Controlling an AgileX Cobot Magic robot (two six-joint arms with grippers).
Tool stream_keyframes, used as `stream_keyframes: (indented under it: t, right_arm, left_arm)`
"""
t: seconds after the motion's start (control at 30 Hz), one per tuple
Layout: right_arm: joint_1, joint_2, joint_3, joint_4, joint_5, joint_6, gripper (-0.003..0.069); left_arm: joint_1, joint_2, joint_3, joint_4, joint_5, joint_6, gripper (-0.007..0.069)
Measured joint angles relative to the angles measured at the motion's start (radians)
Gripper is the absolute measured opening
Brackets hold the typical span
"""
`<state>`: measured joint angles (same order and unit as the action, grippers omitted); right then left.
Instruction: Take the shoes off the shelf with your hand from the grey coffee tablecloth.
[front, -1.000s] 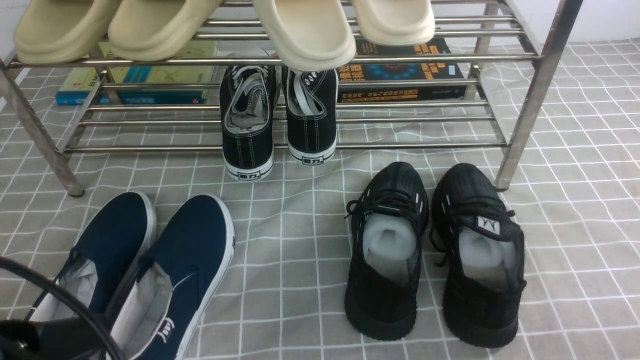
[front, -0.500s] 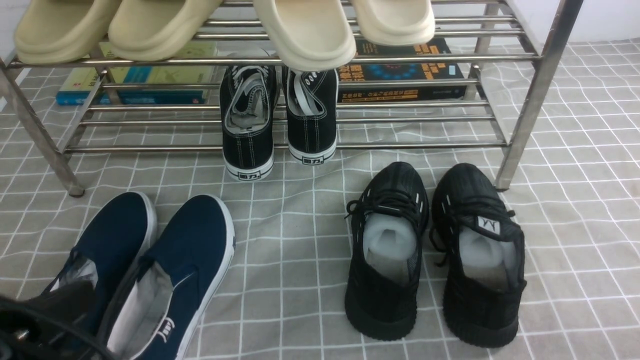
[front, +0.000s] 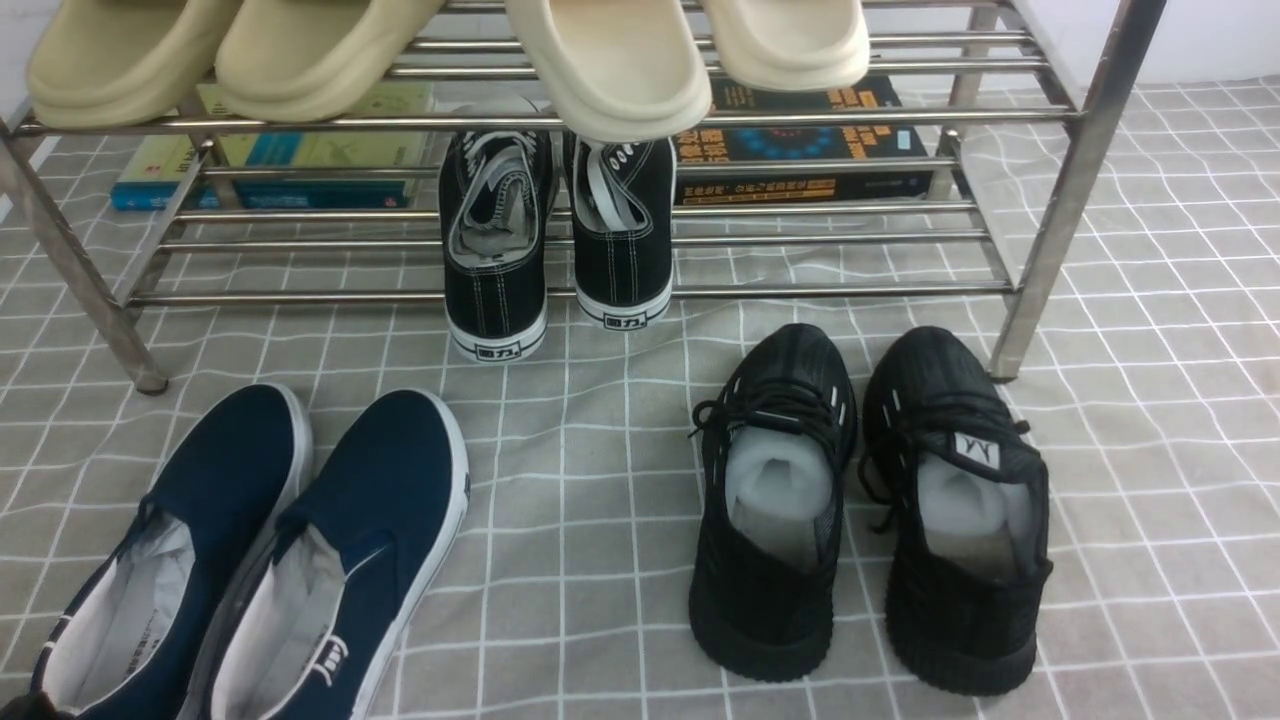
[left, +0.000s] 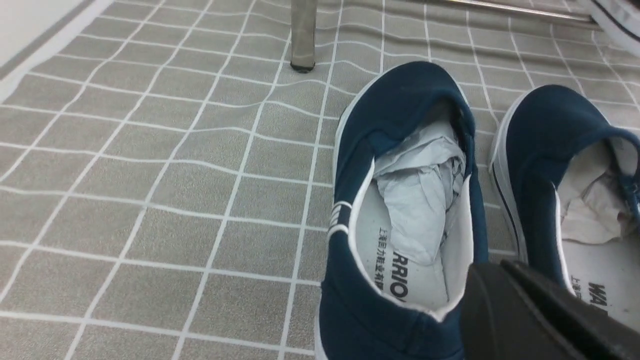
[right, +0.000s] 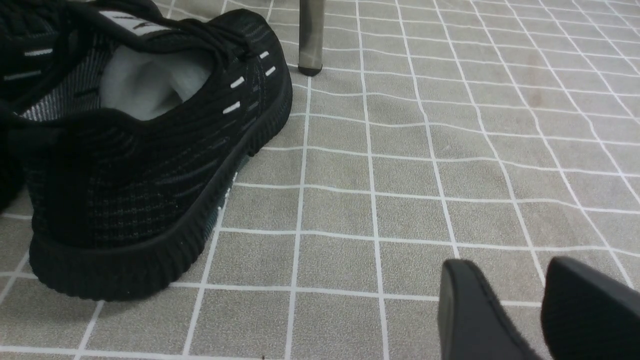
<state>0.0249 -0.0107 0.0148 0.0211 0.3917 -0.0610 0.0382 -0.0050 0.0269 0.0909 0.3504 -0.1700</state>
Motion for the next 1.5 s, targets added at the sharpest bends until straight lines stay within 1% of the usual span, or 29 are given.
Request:
stream_keyframes:
  t: [0.13, 1.5]
  right_arm:
    - [0.0, 0.0, 0.0, 0.0, 0.0, 0.0, 0.0239]
    - [0.0, 0.0, 0.0, 0.0, 0.0, 0.0, 0.0239]
  left_arm:
    - [0.0, -0.007, 0.0, 0.004, 0.018, -0.001, 0.0021]
    - [0.001, -0.008, 0.0, 0.006, 0.019, -0.001, 0.006]
